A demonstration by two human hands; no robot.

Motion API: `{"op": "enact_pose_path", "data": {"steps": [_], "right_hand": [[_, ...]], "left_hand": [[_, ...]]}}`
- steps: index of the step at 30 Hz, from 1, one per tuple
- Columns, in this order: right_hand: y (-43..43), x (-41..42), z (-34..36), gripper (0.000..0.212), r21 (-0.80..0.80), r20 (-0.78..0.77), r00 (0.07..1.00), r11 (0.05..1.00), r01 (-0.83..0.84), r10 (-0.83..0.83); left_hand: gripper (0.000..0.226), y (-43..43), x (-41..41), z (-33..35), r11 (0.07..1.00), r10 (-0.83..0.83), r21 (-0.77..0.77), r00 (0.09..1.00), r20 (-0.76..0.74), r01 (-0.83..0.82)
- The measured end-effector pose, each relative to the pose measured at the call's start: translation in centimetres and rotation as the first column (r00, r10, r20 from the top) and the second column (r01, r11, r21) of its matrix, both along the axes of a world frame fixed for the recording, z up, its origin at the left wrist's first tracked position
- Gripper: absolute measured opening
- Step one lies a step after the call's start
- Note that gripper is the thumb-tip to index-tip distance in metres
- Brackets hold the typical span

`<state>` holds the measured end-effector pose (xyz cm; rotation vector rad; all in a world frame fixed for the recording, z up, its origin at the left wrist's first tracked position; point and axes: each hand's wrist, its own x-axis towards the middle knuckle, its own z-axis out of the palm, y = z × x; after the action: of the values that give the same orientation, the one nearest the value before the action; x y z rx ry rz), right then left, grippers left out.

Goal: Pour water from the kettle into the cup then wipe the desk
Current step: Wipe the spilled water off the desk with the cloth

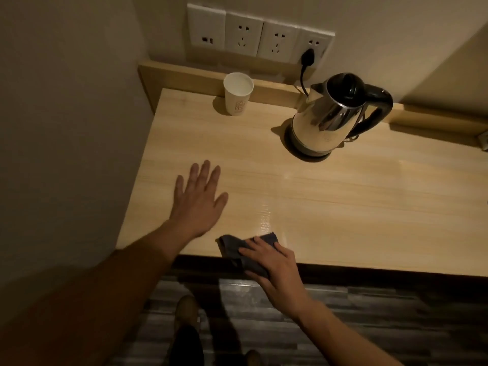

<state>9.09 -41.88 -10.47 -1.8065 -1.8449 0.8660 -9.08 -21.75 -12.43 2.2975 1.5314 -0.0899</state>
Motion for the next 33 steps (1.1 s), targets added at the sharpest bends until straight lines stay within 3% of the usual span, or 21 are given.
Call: {"op": "enact_pose_path", "data": {"steps": [2,4,6,9,11,13,15,17,18,20,33], "right_hand": [[-0.3,0.3,1.8,0.038,-0.131,-0.232,0.965,0.987,0.089,-0.118],[0.9,1.4,4.4,0.028,-0.262,-0.442,0.855,0.950,0.167,-0.272],[3.3,3.1,6.7,0.024,-0.318,-0.504,0.758,0.905,0.283,-0.414],[9.2,5.5,8.7,0.019,-0.176,-0.405,0.789,0.886,0.429,-0.462],[13.7,6.9,8.7,0.019,-0.036,-0.354,0.839,0.903,0.428,-0.412],[18.1,8.3,7.5,0.030,0.099,-0.223,0.931,0.944,0.315,-0.288],[21.9,9.4,5.2,0.049,0.150,0.079,0.991,0.984,0.098,-0.111],[24.2,9.5,3.0,0.065,0.034,0.341,0.937,0.995,-0.094,0.077],[24.6,9.3,2.0,0.072,-0.048,0.402,0.904,0.990,-0.135,0.143],[24.5,9.2,0.3,0.080,-0.108,0.428,0.886,0.983,-0.146,0.178],[15.7,9.3,-1.7,0.077,0.007,0.437,0.896,0.995,-0.095,0.082]], "left_hand": [[0.078,-0.5,1.4,-0.5,1.000,0.007,-0.006,1.000,-0.017,-0.007],[0.078,-0.7,2.0,-1.1,0.999,0.004,0.046,0.997,-0.074,-0.001],[0.080,-0.8,2.0,-1.6,0.996,-0.003,0.090,0.995,-0.103,0.012],[0.082,-0.9,2.1,-1.8,0.993,-0.006,0.119,0.996,-0.086,0.016],[0.082,-1.0,2.1,-1.7,0.991,-0.010,0.131,0.997,-0.071,0.020],[0.082,-1.1,2.1,-1.7,0.990,-0.014,0.140,0.998,-0.062,0.023],[0.082,-1.0,2.0,-1.6,0.990,-0.017,0.140,0.997,-0.070,0.027],[0.082,-1.0,2.1,-1.6,0.991,-0.015,0.133,0.997,-0.078,0.025],[0.082,-1.0,2.2,-1.7,0.991,-0.009,0.133,0.996,-0.083,0.020],[0.083,-1.0,2.3,-1.7,0.990,0.003,0.142,0.994,-0.106,0.012],[0.083,-0.7,2.4,-2.4,0.985,0.033,0.170,0.995,-0.097,-0.016]]}}
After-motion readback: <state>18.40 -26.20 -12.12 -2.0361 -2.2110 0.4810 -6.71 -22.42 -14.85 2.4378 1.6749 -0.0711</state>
